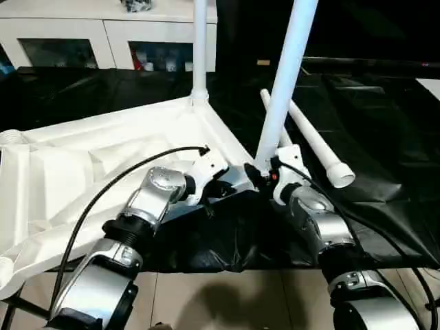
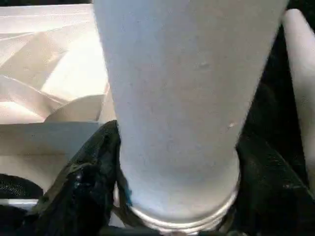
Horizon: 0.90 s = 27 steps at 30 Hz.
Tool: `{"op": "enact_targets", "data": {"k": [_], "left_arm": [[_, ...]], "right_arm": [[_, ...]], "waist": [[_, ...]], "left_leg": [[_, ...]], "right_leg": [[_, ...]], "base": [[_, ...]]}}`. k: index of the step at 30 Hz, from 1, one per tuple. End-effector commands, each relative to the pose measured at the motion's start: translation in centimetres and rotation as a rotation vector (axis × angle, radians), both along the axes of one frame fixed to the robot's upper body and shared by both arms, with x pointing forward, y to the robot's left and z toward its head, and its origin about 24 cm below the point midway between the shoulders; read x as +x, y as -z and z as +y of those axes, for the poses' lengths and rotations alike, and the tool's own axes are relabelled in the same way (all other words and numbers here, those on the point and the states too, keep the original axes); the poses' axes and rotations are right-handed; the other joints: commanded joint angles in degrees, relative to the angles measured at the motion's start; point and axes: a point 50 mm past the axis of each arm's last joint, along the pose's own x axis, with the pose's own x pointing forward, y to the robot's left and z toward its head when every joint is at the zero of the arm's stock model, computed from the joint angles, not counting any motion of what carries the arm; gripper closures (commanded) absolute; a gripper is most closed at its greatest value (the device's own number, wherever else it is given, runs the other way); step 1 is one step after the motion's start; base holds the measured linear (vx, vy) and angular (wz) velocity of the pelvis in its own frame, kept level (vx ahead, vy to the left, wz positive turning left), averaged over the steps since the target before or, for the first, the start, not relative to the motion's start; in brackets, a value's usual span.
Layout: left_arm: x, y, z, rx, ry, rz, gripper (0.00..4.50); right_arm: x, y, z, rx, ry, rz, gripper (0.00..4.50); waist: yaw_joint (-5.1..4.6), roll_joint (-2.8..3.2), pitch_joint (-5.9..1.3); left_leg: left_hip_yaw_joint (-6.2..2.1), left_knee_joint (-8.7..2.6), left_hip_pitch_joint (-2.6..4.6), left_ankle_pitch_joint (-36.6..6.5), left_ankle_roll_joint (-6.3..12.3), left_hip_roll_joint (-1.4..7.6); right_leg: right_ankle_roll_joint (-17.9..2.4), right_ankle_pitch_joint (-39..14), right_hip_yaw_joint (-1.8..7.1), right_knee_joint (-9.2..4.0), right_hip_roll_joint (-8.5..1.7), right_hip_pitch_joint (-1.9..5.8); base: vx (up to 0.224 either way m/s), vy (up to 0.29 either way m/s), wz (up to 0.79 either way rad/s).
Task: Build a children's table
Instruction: Rotate leg to tighten
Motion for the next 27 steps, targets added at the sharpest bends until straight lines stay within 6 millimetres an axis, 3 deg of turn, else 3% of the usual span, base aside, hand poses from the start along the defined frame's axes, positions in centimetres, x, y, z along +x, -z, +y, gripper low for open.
{"op": "enact_targets", "data": {"k": [1, 2, 6, 9, 14, 15, 16, 19, 20, 27], "left_arm": [[-0.7, -0.8, -3.0, -0.068, 0.153, -0.016, 4.5], [-0.7, -0.8, -2.7, -0.071, 0.163, -0.016, 4.5], [-0.9, -1.3, -1.7, -0.097, 0.216, -0.012, 4.5], [-1.3, -1.5, -0.8, -0.103, 0.278, 0.005, 4.5], [-1.8, -1.6, 0.4, -0.083, 0.347, 0.035, 4.5], [-2.1, -1.4, 1.1, -0.059, 0.388, 0.048, 4.5], [-2.2, -1.4, 1.4, -0.049, 0.405, 0.055, 4.5], [-2.3, -1.4, 1.8, -0.034, 0.433, 0.07, 4.5], [-2.4, -1.3, 1.9, -0.025, 0.447, 0.076, 4.5], [-2.4, -1.4, 2.0, -0.023, 0.461, 0.083, 4.5]], "right_arm": [[-0.7, -0.5, 3.5, -0.005, -0.226, -0.021, 1.01], [-0.7, -0.6, 3.3, -0.018, -0.254, -0.031, 0.71], [-1.4, -0.9, 1.7, -0.076, -0.414, -0.051, 0.71], [-2.4, -0.9, 0.4, -0.116, -0.57, -0.043, 0.71], [-3.7, -1.0, -1.2, -0.132, -0.732, 0.004, 0.85], [-4.2, -1.3, -1.8, -0.131, -0.795, 0.03, 0.95], [-4.3, -1.5, -2.0, -0.13, -0.82, 0.04, 0.95], [-4.7, -1.8, -2.2, -0.126, -0.862, 0.059, 1.2], [-4.9, -1.8, -2.3, -0.13, -0.883, 0.072, 1.39], [-5.0, -1.3, -2.3, -0.114, -0.887, 0.111, 1.77]], "waist": [[0.12, 0.48, -3.44], [0.08, 0.4, -3.63], [0.3, 0.45, -3.83], [0.87, 0.21, -3.67], [1.39, 0.35, -3.46], [1.27, -0.2, -3.38], [1.46, -0.02, -3.46], [1.46, -0.03, -3.48], [1.44, -0.31, -3.46], [1.54, -0.23, -3.56]], "left_leg": [[-0.43, -3.77, -0.02, -9.7, 1.97, 1.55], [-0.36, -3.56, -0.23, -7.69, 2.69, 1.49], [-0.29, -3.22, -0.36, -4.49, 5.14, 1.43], [-0.13, -3.13, -0.36, -4.98, 6.5, 1.61], [-0.09, -3.33, -0.11, -7.53, 5.57, 1.93], [-0.05, -3.4, -0.11, -7.65, 5.57, 1.88], [-0.09, -3.32, -0.1, -7.38, 5.62, 1.9], [-0.09, -3.31, -0.15, -6.78, 5.61, 1.93], [-0.06, -3.28, -0.18, -6.83, 5.5, 1.84], [-0.08, -3.17, -0.34, -5.65, 5.12, 1.73]], "right_leg": [[-11.96, -5.76, 3.55, -4.91, -4.95, 3.04], [-12.41, -3.0, 3.59, -4.58, -4.94, 3.25], [-13.66, 3.06, 3.52, -3.97, -4.87, 3.49], [-14.02, 3.31, 3.42, -3.96, -4.83, 3.43], [-13.32, -2.2, 3.38, -4.4, -4.82, 3.1], [-13.05, -2.97, 3.34, -4.56, -4.65, 3.17], [-12.72, -3.57, 3.4, -4.42, -4.76, 3.18], [-12.59, -3.42, 3.4, -4.39, -4.78, 3.08], [-12.34, -4.3, 3.35, -4.42, -4.81, 3.07], [-12.07, -3.88, 3.36, -4.37, -4.87, 3.05]], "base": [[0.0, 0.0, 0.0], [0.0, 0.0, 0.0], [0.0, 0.0, 0.0], [0.0, 0.0, 0.0], [0.0, 0.0, 0.0], [0.0, 0.0, 0.0], [0.0, 0.0, 0.0], [0.0, 0.0, 0.0], [0.0, 0.0, 0.0], [0.0, 0.0, 0.0]]}}
